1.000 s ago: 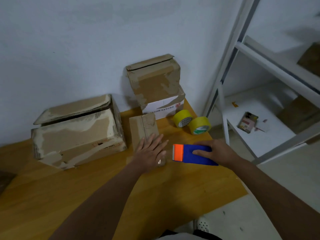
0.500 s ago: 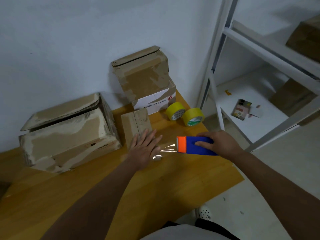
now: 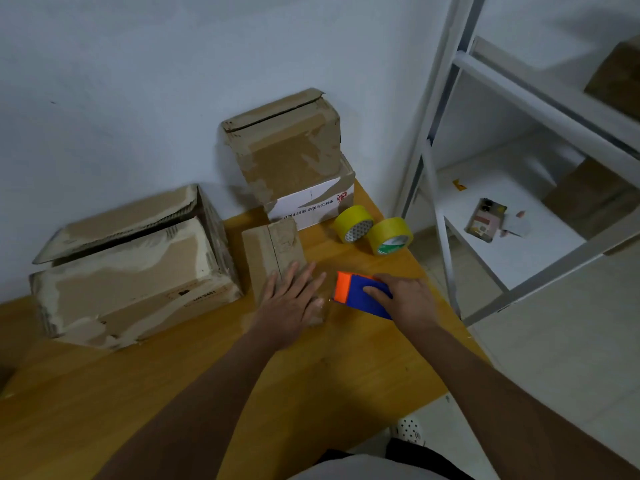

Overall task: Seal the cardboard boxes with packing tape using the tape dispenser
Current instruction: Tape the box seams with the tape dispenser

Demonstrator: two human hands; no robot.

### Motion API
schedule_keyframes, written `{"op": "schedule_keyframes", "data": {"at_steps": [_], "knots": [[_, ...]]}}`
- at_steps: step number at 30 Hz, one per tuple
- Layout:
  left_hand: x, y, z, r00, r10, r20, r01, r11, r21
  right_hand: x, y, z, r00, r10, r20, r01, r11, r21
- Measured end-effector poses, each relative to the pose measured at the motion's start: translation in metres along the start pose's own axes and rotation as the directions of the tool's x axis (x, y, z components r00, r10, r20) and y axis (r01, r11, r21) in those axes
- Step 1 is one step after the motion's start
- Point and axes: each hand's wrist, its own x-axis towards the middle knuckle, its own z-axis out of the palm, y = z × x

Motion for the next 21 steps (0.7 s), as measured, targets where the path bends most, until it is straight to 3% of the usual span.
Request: {"op": "schedule_keyframes", "data": {"at_steps": [4,9,14,18,20,21], "knots": [[-0.001,0.0,0.0,1.0,0.003,0.001,-0.003,0.999,-0.033,0.016,0.018,-0.008,0.979,0.201,0.017,-0.2,0.978,-0.057],[0.001,0.0,0.002,1.0,-0.004,0.002,0.004,1.0,-0.021,0.016,0.026,0.004,0.976,0.195,-0.095,-0.208,0.963,-0.168],[0.001,-0.001,0.0,1.0,-0.005,0.025,0.006,0.999,-0.038,-0.01,0.004,0.045,0.949,0.233,0.212,-0.212,0.97,-0.119],[0.0,0.0,-0.002,0.999,-0.012,0.034,0.014,0.999,-0.049,-0.011,-0.006,0.043,0.989,0.15,-0.016,-0.148,0.984,0.103],[0.0,0.0,-0.003,0.999,-0.017,0.035,0.02,0.995,-0.102,-0.003,-0.022,0.042,0.994,0.098,0.038,-0.105,0.883,0.458],[0.0,0.0,-0.004,0.999,-0.022,0.039,0.028,0.989,-0.148,0.0,-0.033,0.041,0.98,0.118,0.159,-0.193,0.753,0.629]]}}
